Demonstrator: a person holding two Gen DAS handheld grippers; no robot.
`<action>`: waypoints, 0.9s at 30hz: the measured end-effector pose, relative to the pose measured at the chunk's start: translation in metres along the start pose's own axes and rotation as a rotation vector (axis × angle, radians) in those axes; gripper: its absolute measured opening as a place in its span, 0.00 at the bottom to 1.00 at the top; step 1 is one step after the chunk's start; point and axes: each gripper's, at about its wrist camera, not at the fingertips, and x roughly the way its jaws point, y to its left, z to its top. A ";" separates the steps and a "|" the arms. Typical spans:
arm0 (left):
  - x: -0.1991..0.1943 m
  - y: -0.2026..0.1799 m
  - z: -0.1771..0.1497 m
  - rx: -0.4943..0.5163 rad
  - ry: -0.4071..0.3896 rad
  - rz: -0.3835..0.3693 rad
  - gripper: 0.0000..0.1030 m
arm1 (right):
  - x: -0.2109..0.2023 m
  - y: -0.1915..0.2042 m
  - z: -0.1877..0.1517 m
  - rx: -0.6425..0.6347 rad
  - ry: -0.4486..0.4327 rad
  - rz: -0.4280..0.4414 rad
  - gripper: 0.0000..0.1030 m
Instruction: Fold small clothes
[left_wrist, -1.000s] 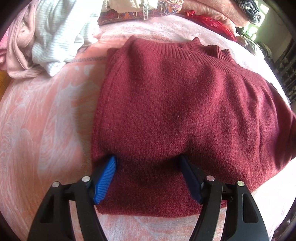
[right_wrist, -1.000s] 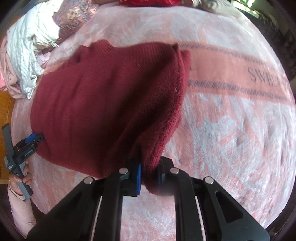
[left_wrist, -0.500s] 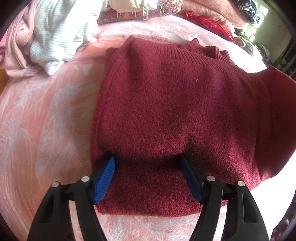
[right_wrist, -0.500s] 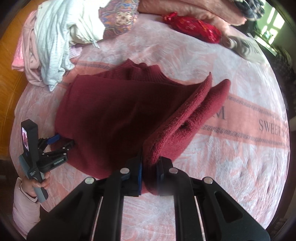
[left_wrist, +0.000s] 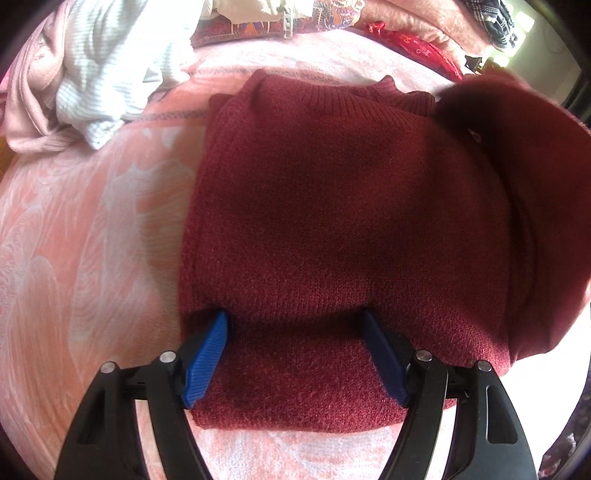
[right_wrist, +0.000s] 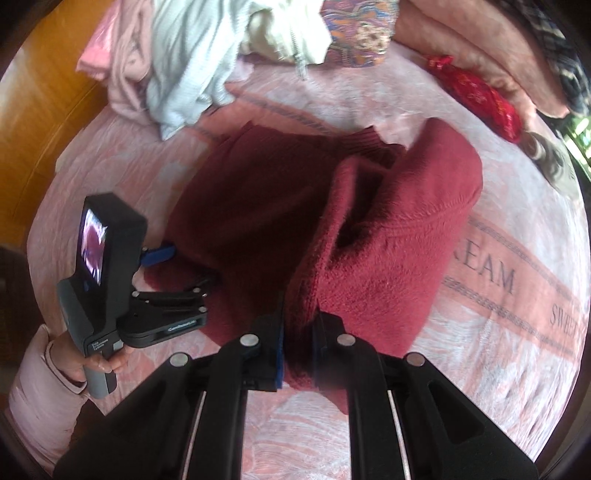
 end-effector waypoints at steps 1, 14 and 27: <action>0.000 0.000 0.000 0.000 0.000 0.000 0.73 | 0.006 0.006 -0.001 -0.015 0.011 0.003 0.09; -0.001 0.005 0.003 -0.014 0.013 -0.014 0.75 | 0.077 0.021 -0.030 -0.060 0.112 0.095 0.33; -0.038 0.015 0.022 -0.180 0.003 -0.148 0.66 | -0.004 -0.022 -0.079 0.026 -0.062 0.347 0.50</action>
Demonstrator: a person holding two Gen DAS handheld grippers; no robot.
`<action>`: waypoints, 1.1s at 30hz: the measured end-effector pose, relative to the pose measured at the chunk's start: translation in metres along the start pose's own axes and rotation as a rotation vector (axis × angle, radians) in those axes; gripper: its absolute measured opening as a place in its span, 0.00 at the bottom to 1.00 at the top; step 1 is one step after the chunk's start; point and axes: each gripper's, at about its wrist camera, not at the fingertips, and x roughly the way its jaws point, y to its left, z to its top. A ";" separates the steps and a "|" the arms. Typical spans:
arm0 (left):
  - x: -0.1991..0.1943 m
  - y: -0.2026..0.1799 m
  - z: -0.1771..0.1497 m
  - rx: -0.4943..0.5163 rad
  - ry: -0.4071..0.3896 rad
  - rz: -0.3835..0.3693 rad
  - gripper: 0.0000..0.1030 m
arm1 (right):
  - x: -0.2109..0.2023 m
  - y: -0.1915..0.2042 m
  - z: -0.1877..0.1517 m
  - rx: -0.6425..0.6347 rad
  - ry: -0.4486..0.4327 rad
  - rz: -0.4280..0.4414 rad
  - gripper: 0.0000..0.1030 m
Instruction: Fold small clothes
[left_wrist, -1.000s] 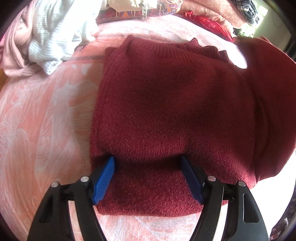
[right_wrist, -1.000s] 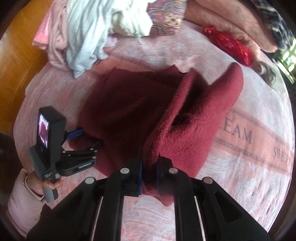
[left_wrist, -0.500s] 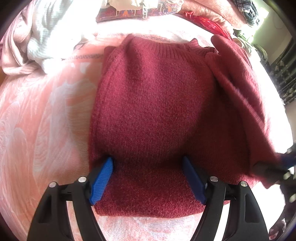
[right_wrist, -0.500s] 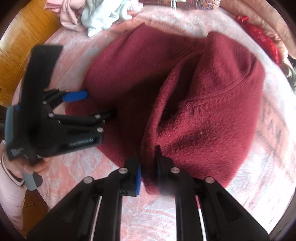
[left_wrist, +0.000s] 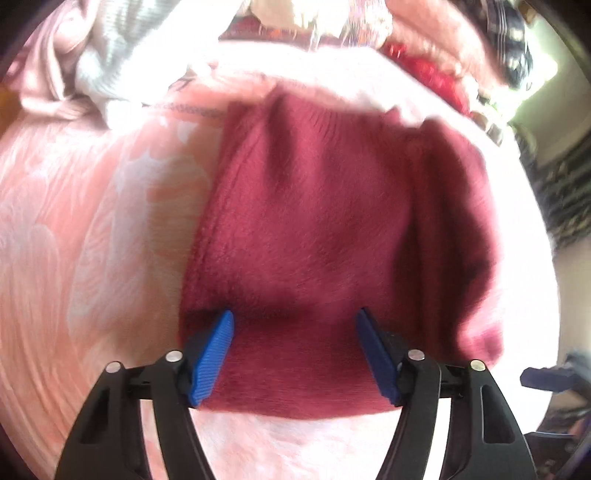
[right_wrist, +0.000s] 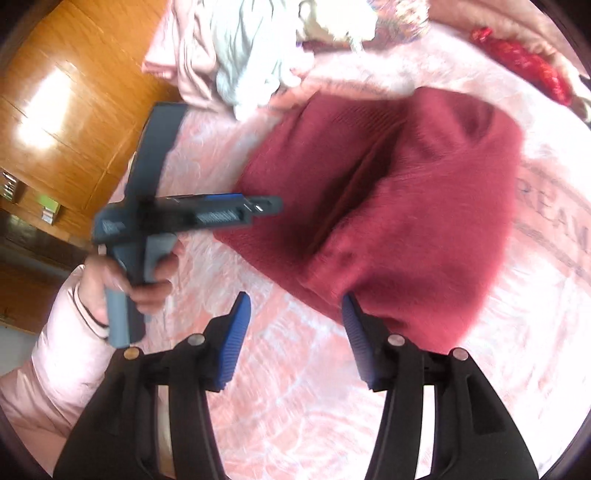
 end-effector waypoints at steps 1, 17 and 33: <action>-0.005 -0.003 0.002 -0.003 -0.005 -0.020 0.66 | -0.006 -0.006 -0.004 0.015 -0.007 0.001 0.50; 0.056 -0.115 0.046 0.081 0.132 0.002 0.83 | -0.055 -0.108 -0.057 0.197 -0.109 0.012 0.51; 0.047 -0.116 0.044 0.001 0.101 -0.185 0.22 | -0.040 -0.125 -0.071 0.248 -0.090 -0.004 0.51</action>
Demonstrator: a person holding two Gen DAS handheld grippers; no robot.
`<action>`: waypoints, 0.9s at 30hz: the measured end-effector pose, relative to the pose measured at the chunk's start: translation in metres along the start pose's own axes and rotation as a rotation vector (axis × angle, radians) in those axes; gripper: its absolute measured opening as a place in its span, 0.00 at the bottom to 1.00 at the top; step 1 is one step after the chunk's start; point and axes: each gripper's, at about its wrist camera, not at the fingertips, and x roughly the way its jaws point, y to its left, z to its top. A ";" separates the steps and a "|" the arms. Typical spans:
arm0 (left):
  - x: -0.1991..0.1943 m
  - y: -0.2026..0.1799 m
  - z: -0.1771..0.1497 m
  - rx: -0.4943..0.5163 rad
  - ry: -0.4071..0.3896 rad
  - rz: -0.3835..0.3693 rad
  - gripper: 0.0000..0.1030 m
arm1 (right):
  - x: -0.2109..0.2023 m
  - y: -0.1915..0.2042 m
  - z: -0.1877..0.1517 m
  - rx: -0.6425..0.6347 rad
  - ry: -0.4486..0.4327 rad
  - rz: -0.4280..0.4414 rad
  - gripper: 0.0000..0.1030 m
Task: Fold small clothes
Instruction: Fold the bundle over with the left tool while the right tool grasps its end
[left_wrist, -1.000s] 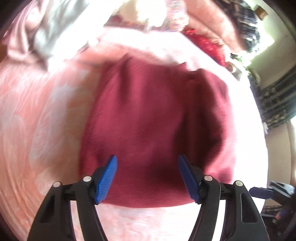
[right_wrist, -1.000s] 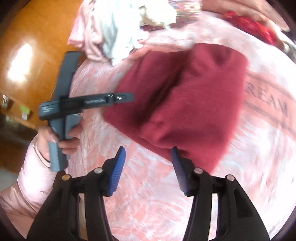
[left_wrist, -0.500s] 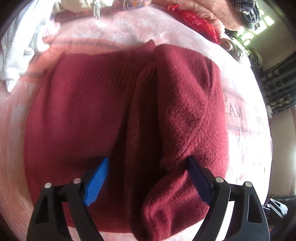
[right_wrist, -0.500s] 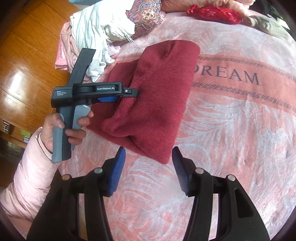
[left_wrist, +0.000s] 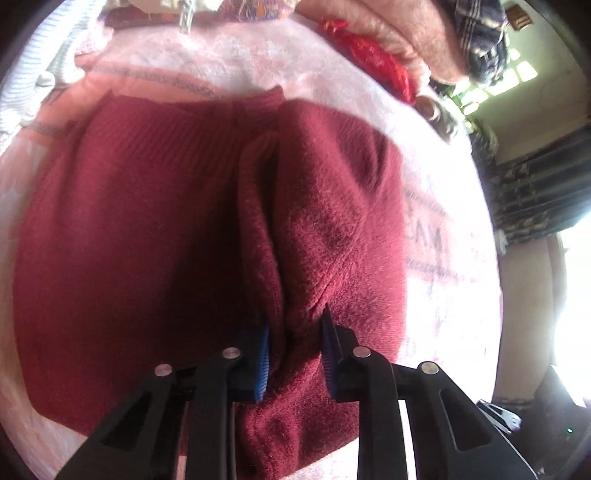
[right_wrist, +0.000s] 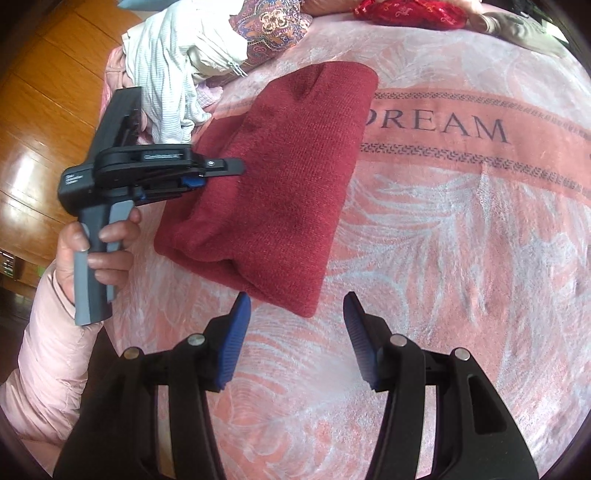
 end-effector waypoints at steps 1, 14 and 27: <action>-0.005 0.002 -0.002 0.002 -0.012 -0.008 0.22 | 0.000 -0.001 -0.001 0.003 0.002 -0.003 0.51; -0.053 0.033 0.007 -0.032 -0.044 -0.068 0.21 | 0.014 0.014 0.000 -0.003 0.024 -0.001 0.51; -0.100 0.110 0.008 -0.047 -0.084 -0.046 0.22 | 0.032 0.033 0.004 -0.039 0.050 0.010 0.51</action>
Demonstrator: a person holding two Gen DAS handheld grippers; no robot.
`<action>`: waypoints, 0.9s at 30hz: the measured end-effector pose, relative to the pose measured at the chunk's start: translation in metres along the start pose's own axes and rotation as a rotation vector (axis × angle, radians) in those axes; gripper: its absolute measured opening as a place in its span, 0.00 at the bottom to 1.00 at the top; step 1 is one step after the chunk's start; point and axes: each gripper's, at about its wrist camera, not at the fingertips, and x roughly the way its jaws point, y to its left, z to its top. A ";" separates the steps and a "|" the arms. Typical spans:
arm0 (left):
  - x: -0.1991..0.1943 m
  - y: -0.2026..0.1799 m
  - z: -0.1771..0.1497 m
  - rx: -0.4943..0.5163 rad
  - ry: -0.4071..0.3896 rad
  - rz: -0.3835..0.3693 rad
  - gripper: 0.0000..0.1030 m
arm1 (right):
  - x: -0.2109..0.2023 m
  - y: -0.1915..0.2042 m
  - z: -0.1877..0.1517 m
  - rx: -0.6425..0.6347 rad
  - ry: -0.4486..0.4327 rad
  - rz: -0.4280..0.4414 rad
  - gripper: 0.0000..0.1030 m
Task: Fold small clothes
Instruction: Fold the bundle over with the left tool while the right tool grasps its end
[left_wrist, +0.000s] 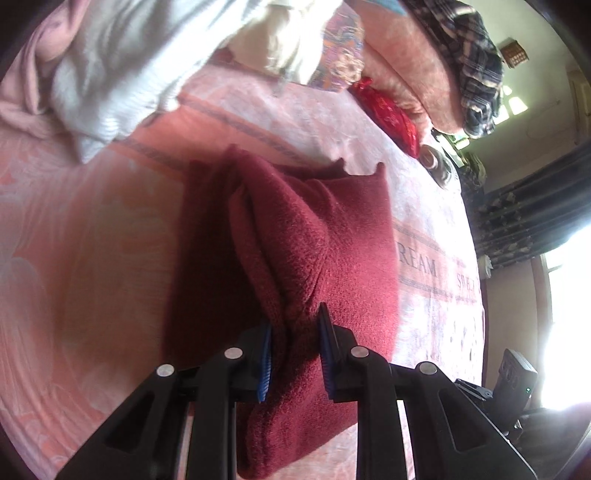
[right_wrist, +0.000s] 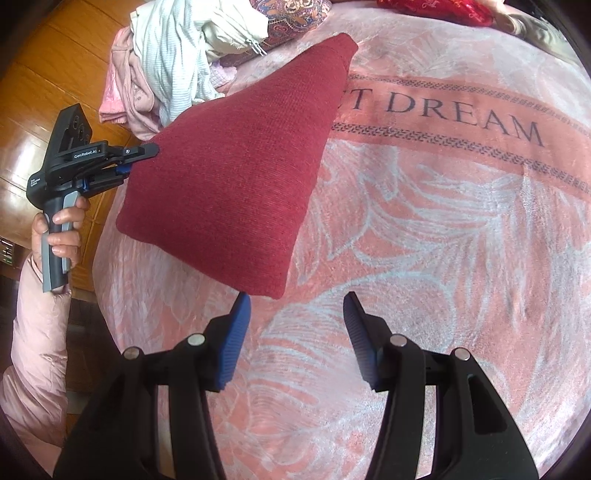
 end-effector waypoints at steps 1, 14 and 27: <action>0.000 0.005 0.000 -0.006 0.001 -0.002 0.22 | 0.001 0.001 0.000 -0.002 0.003 0.000 0.51; 0.033 0.050 -0.020 -0.001 0.029 0.116 0.24 | 0.025 0.005 0.007 0.007 0.033 0.006 0.51; 0.013 0.031 -0.046 0.071 -0.026 0.227 0.51 | 0.058 0.014 0.017 0.010 0.081 0.043 0.54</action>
